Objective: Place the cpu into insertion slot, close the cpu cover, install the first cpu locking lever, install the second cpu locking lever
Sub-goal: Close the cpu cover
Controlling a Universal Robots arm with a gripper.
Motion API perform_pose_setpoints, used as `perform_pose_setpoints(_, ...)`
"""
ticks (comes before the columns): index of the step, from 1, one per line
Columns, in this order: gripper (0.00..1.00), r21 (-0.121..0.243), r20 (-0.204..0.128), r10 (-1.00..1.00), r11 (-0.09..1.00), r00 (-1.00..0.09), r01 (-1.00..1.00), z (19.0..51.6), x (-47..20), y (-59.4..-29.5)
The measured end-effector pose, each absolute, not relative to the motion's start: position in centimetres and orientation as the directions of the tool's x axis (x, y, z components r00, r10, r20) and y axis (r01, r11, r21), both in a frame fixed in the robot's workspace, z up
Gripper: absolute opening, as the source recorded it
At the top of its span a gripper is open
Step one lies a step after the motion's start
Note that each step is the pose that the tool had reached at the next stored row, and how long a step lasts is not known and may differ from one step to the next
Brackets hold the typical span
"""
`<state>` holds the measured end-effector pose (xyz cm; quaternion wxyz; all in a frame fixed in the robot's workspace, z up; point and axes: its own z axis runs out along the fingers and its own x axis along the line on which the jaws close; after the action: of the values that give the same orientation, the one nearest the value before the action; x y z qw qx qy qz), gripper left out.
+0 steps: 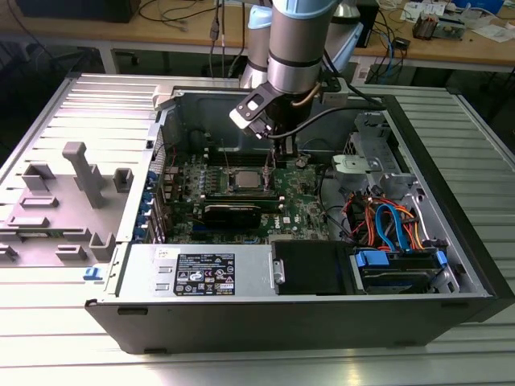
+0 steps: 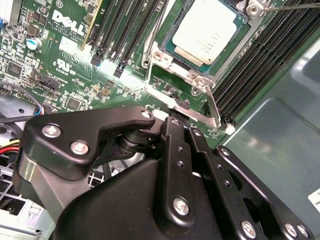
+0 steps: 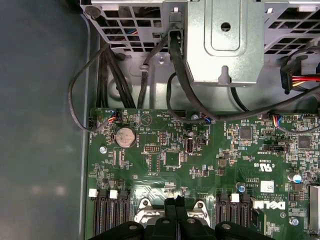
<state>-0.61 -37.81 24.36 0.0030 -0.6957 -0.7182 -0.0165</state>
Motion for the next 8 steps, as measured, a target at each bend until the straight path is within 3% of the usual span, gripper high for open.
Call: perform_pose_setpoints(8, 0.11, 0.019, 0.027, 0.999, 0.031, -0.032, 0.999, 24.58, -1.03, -37.81)
